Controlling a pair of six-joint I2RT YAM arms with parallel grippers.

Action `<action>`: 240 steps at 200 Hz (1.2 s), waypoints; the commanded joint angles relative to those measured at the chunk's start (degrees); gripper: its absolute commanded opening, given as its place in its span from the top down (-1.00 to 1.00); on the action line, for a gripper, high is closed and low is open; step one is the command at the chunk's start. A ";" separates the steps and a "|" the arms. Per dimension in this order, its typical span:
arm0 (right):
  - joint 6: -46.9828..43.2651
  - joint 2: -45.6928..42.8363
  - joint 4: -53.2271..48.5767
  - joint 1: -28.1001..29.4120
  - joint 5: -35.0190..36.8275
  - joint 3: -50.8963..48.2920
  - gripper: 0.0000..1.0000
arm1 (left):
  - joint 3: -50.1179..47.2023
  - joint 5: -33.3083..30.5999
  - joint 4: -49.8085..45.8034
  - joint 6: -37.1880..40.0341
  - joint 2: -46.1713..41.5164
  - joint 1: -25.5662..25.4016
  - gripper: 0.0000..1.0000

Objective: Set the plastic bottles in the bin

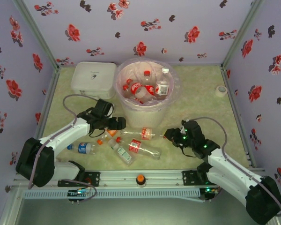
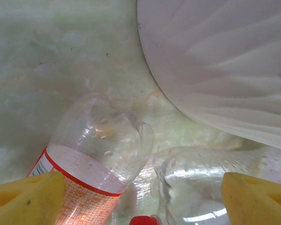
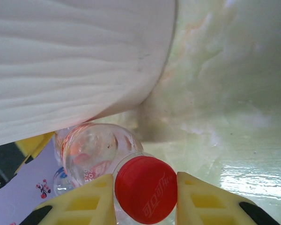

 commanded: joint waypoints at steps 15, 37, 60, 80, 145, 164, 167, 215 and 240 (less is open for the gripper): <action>-12.30 -3.49 -19.76 -0.69 9.33 11.17 0.63 | 2.55 -0.43 -2.16 1.12 -0.42 -0.44 -0.75; -19.22 -4.31 -30.18 -1.31 15.45 18.28 0.68 | 3.28 -0.78 -3.06 1.68 -0.94 -0.34 -0.76; -24.93 -3.60 -39.08 -1.71 21.06 25.76 0.72 | 3.77 -1.09 -3.70 2.11 -1.37 -0.25 -0.76; -28.96 -2.62 -46.11 -1.80 27.72 32.50 0.75 | 4.12 -1.18 -3.96 2.30 -1.48 -0.10 -0.76; -38.81 3.26 -57.18 -1.89 49.86 51.72 0.80 | 4.13 -1.61 -4.32 2.21 -2.18 0.01 -0.76; -42.39 4.54 -56.54 -1.90 54.73 56.63 0.81 | 4.04 -2.04 -4.70 2.33 -2.55 0.01 -0.76; -43.02 4.67 -56.29 -1.89 55.44 57.47 0.81 | 4.12 -2.14 -4.82 2.31 -2.61 -0.02 -0.76; -54.25 6.48 -48.16 -1.89 59.37 70.46 0.81 | 3.99 -2.76 -4.99 2.47 -2.91 0.10 -0.77; -58.45 8.05 -41.52 -1.89 53.93 76.18 0.83 | 4.22 -2.76 -5.36 2.56 -2.69 0.10 -0.78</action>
